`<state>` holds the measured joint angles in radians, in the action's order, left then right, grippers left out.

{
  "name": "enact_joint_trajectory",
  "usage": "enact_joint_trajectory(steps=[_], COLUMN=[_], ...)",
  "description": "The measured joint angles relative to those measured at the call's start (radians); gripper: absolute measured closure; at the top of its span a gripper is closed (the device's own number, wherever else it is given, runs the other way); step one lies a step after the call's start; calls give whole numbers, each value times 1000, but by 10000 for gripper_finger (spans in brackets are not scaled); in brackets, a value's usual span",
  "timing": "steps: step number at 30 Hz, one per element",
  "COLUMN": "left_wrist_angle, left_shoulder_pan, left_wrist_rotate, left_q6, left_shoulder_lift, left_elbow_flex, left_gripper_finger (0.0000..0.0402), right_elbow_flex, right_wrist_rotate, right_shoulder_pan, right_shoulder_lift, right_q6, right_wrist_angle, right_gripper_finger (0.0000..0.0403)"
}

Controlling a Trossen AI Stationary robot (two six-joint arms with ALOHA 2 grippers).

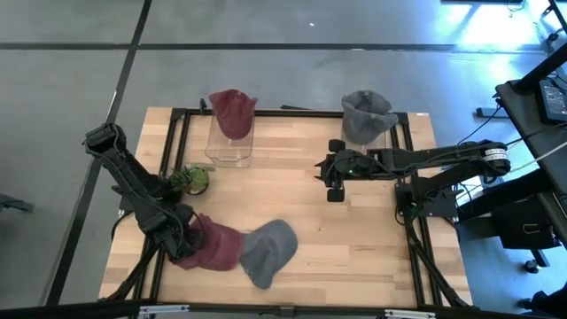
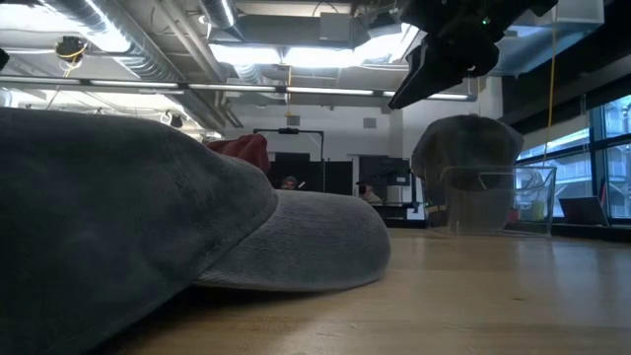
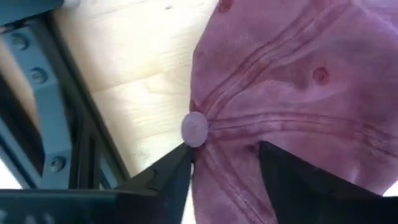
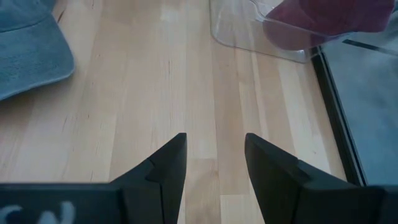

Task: Pick & Place hat
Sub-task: Put the red cap into the left transparent bin

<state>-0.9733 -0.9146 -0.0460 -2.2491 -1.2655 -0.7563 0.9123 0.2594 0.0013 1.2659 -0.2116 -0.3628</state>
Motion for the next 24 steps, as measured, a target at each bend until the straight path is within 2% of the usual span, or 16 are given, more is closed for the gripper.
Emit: enact_joint_trajectory(steps=[4, 9, 10, 14, 18, 22, 24], left_wrist_angle=[10, 10, 10, -4, -42, -140, -194], left_shoulder_pan=[0, 0, 0, 1, 8, 50, 93], left_wrist_rotate=[-9, -17, -21, -73, -189, -320, -354], left_q6=[44, 96, 98, 100, 158, 277, 364], left_shoulder_lift=[0, 0, 0, 18, 46, 56, 57], left_elbow_flex=[0, 0, 0, -18, -99, -207, -259], left_gripper_finger=[276, 379, 388, 395, 396, 396, 397], right_elbow_flex=[0, 0, 0, 0, 0, 0, 0], right_wrist_rotate=[1, 1, 2, 2, 2, 2, 2], right_shoulder_pan=[0, 0, 0, 0, 0, 0, 0], right_shoulder_lift=[0, 0, 0, 0, 0, 0, 0], right_q6=[-2, -2, -2, -2, -6, -6, -6], right_wrist_angle=[0, 0, 0, 0, 0, 0, 0], right_gripper_finger=[240, 240, 240, 240, 240, 240, 240])
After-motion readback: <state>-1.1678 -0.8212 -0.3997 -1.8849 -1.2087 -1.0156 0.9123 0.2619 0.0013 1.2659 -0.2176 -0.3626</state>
